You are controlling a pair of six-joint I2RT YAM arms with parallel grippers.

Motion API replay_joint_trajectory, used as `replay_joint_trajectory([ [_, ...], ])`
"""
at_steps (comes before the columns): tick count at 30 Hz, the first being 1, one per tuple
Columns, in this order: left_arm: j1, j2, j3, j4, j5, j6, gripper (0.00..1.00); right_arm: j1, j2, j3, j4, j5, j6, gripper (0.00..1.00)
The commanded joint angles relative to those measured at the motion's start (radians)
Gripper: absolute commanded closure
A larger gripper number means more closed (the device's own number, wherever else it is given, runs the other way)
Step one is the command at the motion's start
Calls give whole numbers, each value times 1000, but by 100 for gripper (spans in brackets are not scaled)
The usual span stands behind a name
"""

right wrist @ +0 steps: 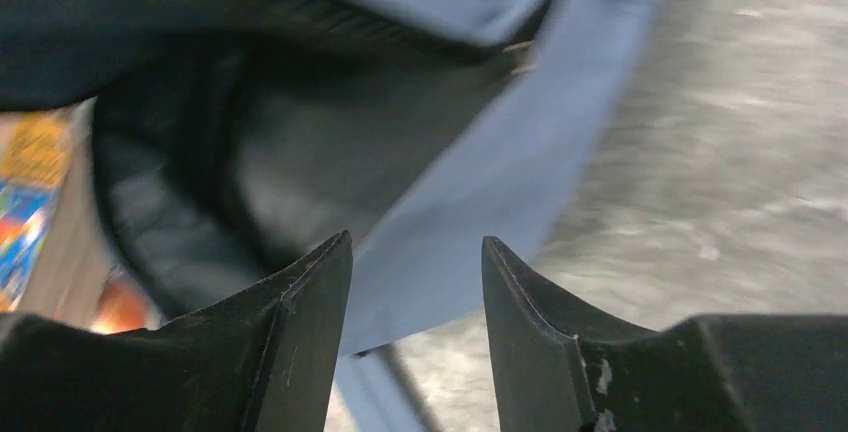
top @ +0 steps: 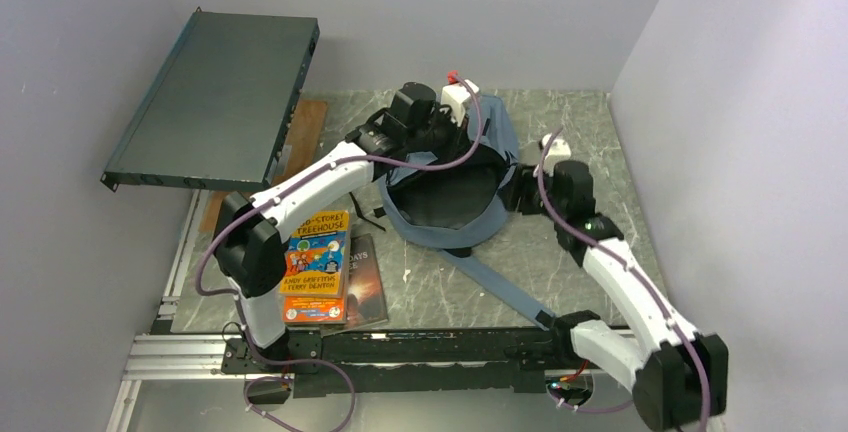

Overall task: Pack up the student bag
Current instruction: Unzip the student bag at the center of the board.

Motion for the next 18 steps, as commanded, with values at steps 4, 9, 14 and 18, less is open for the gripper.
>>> replay_joint_trajectory([
  [4, 50, 41, 124, -30, 210, -172, 100, 242, -59, -158, 354, -129, 35, 46],
  [9, 63, 70, 213, -66, 242, -178, 100, 249, 138, -257, 614, -138, 162, 61],
  [14, 72, 137, 336, -162, 289, -139, 100, 279, 352, -338, 797, -167, 211, 65],
  [18, 75, 178, 379, -223, 289, -101, 100, 291, 383, -323, 743, -71, 196, 64],
])
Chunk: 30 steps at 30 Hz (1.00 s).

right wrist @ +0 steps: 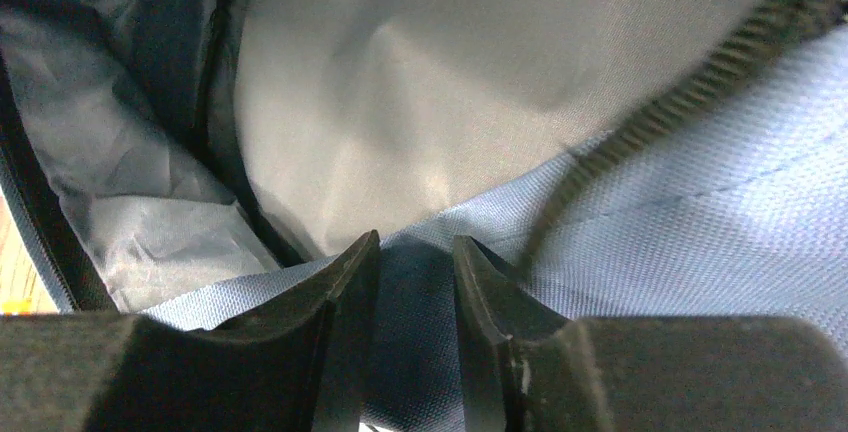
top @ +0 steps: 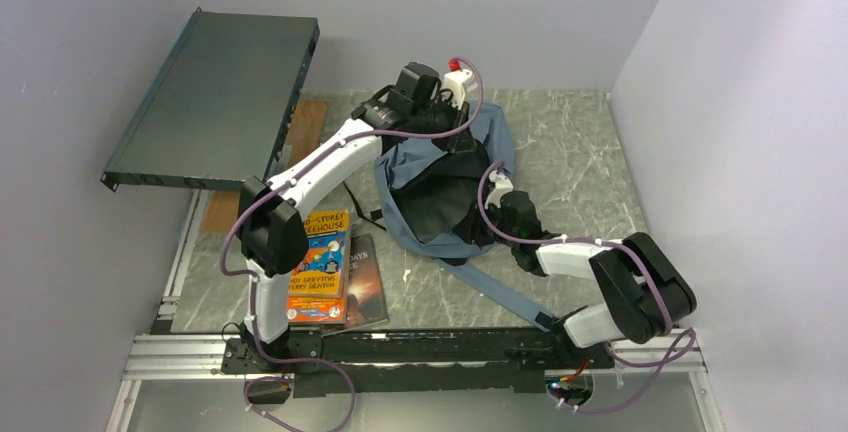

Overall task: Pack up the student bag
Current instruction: Unzip the student bag at the center of the board.

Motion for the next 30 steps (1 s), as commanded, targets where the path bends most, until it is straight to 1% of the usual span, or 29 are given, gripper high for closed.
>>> replay_joint_trajectory([
  [1, 2, 11, 93, 5, 64, 38, 100, 18, -4, 18, 14, 86, 12, 62],
  [2, 4, 14, 89, -1, 60, 38, 100, 17, -17, 32, -27, 133, 5, 61],
  [4, 11, 12, 73, -2, 53, 24, 99, 18, -53, 52, -92, 173, -12, 56],
  [5, 16, 2, 58, 7, 52, 9, 94, 18, -75, 63, -123, 196, -20, 54],
  [7, 28, -20, 28, 24, 56, -19, 81, 17, -117, 86, -186, 214, -38, 49],
  [8, 33, -32, 19, 23, 55, -28, 73, 16, -137, 104, -222, 229, -52, 47],
  [9, 37, -43, 14, 16, 52, -33, 63, 16, -159, 124, -267, 250, -61, 46],
  [10, 39, -54, 14, 2, 47, -32, 57, 16, -180, 143, -312, 277, -64, 44],
  [12, 39, -88, 6, -24, 41, -26, 50, 12, -193, 191, -410, 354, -58, 38],
  [13, 41, -112, -11, -27, 38, -24, 48, 9, -187, 225, -516, 387, -49, 36],
  [14, 40, -142, -36, -21, 38, -25, 43, 8, -177, 258, -592, 421, -36, 34],
  [15, 40, -179, -70, -10, 41, -28, 36, 8, -174, 274, -642, 444, -27, 33],
  [17, 40, -253, -134, 1, 49, -29, 27, 8, -215, 265, -699, 460, -12, 30],
  [19, 40, -334, -197, -5, 49, -22, 24, 8, -269, 250, -766, 488, 6, 26],
  [22, 40, -479, -306, -32, 29, -13, 23, 9, -347, 261, -900, 558, 40, 24],
  [25, 40, -631, -419, -69, 27, -18, 22, 11, -421, 280, -1007, 575, 61, 22],
  [28, 40, -787, -490, -108, 53, -29, 22, 16, -489, 304, -1071, 532, 80, 7],
  [29, 40, -829, -507, -121, 55, -31, 21, 20, -507, 316, -1086, 510, 90, 5],
  [30, 40, -873, -521, -140, 52, -30, 20, 29, -522, 332, -1098, 492, 101, 4],
])
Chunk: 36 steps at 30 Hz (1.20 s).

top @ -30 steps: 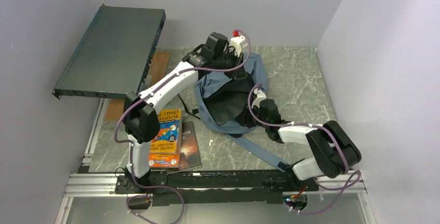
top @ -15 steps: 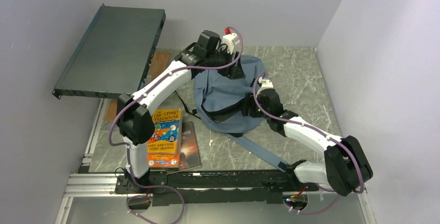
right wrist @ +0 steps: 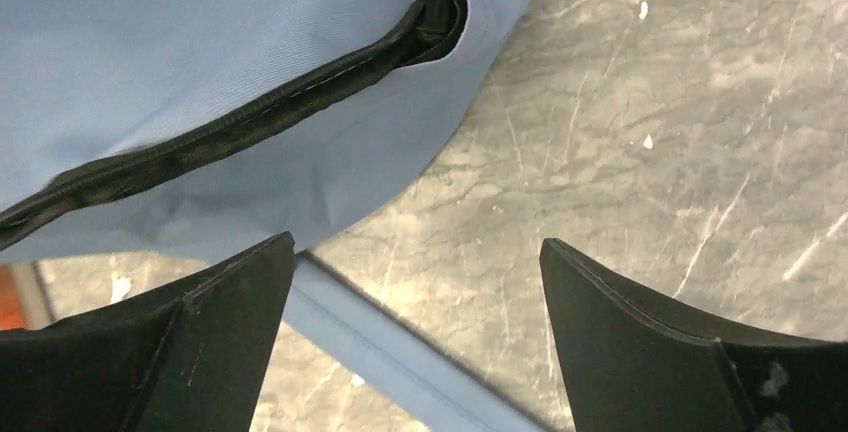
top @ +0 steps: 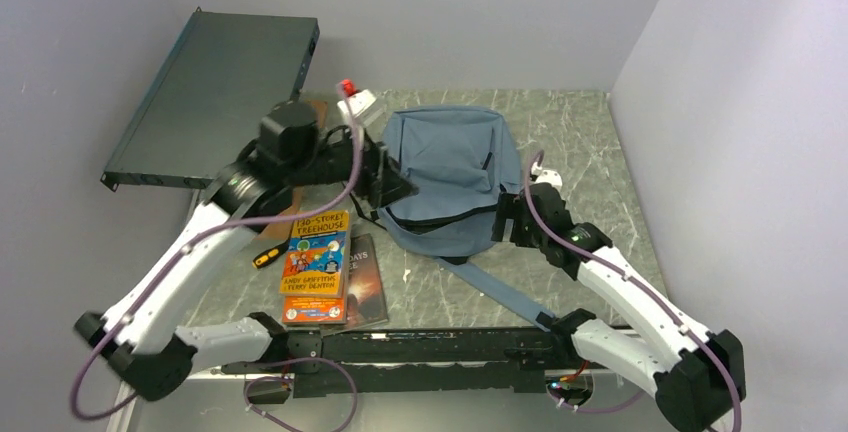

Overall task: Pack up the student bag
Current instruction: Unzip the student bag at the center of the board, then pick up the book from the center of the board.

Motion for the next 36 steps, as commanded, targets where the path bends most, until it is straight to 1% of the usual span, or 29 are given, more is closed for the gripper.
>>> replay_joint_trajectory([
  [1, -4, -182, -56, -82, 14, -4, 19, 30, -79, 92, -124, -45, 57, 5],
  [4, -3, -292, -79, -150, -43, 12, 17, 116, -90, 143, -79, -89, 78, 9],
  [7, -3, -383, -88, -209, -115, 31, 13, 252, -14, 223, 14, -99, 125, 9],
  [10, -3, -448, -82, -274, -169, 60, 10, 355, 113, 289, 171, -152, 179, 8],
  [14, -4, -510, -87, -336, -232, 78, 8, 414, 328, 322, 483, -352, 317, 5],
  [16, -4, -538, -104, -345, -244, 71, 7, 432, 463, 368, 594, -416, 381, 5],
  [18, -3, -568, -130, -343, -235, 57, 7, 450, 579, 436, 633, -436, 415, 1],
  [22, -4, -606, -162, -351, -211, 20, 8, 460, 753, 534, 645, -422, 460, 0],
  [24, -3, -622, -167, -361, -203, 9, 8, 460, 807, 555, 651, -394, 492, 0],
  [26, -4, -638, -170, -367, -201, 4, 7, 461, 857, 566, 687, -405, 524, 0],
  [29, -4, -654, -174, -370, -202, 4, 7, 472, 928, 609, 667, -368, 537, 0],
  [32, -4, -656, -173, -380, -206, 10, 7, 475, 976, 634, 654, -343, 559, 2],
  [36, -4, -658, -178, -384, -210, 13, 8, 474, 1044, 673, 650, -349, 551, 9],
])
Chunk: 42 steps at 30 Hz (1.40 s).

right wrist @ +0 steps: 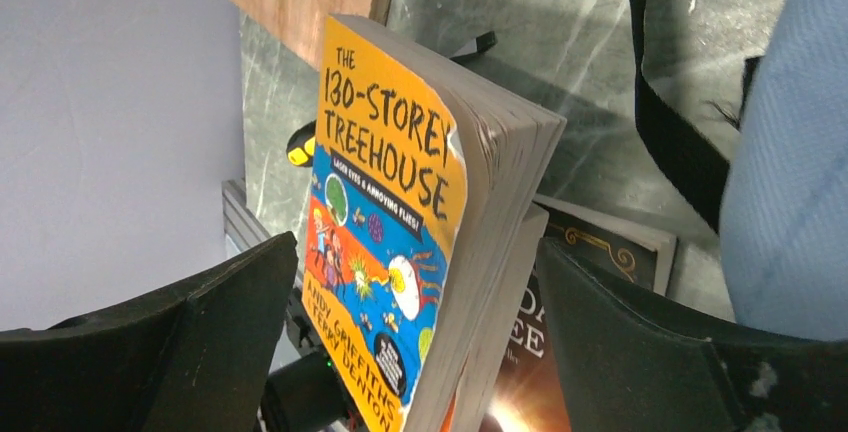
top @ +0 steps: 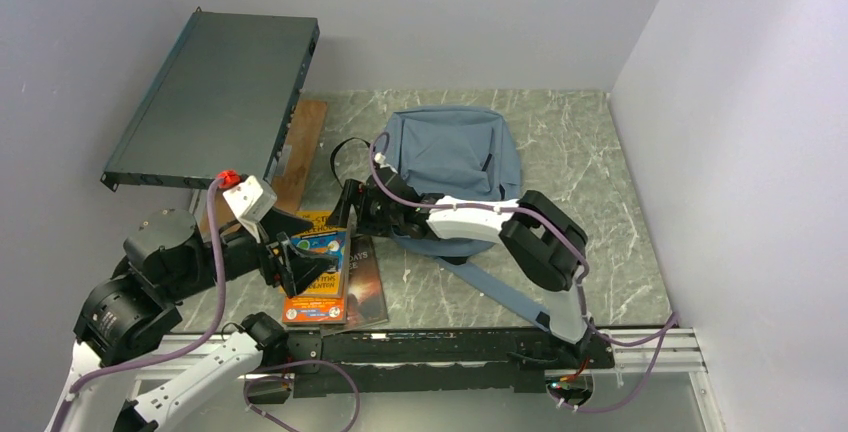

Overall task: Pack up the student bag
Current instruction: Pick up the book from the center of the board.

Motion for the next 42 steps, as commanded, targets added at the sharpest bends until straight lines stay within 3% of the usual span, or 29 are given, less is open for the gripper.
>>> replay_joint_trajectory([
  [1, -3, -4, -6, 1, -3, -8, 8, 2, 64, 72, 34, 15, 16, 12],
  [7, -2, -12, -29, 7, 11, -18, 8, -8, 109, 96, 16, 26, 37, 21],
  [12, -3, -15, -29, 0, 3, -13, 8, -12, 150, 116, 35, -4, 41, 21],
  [17, -2, -14, -30, -3, 4, -17, 8, -21, 168, 125, 60, -9, 32, 28],
  [25, -3, -17, -55, 2, 3, -21, 8, -38, 145, 126, 67, -13, -20, 61],
  [30, -3, -7, -55, 3, -3, -22, 8, -39, 71, 143, 15, -4, -90, 88],
  [36, -3, -3, -62, 9, -43, -49, 8, -51, -47, 131, -27, -56, -121, 100],
  [42, -3, 0, -62, 57, -120, -119, 8, -139, -214, -40, 107, -228, 2, 100],
])
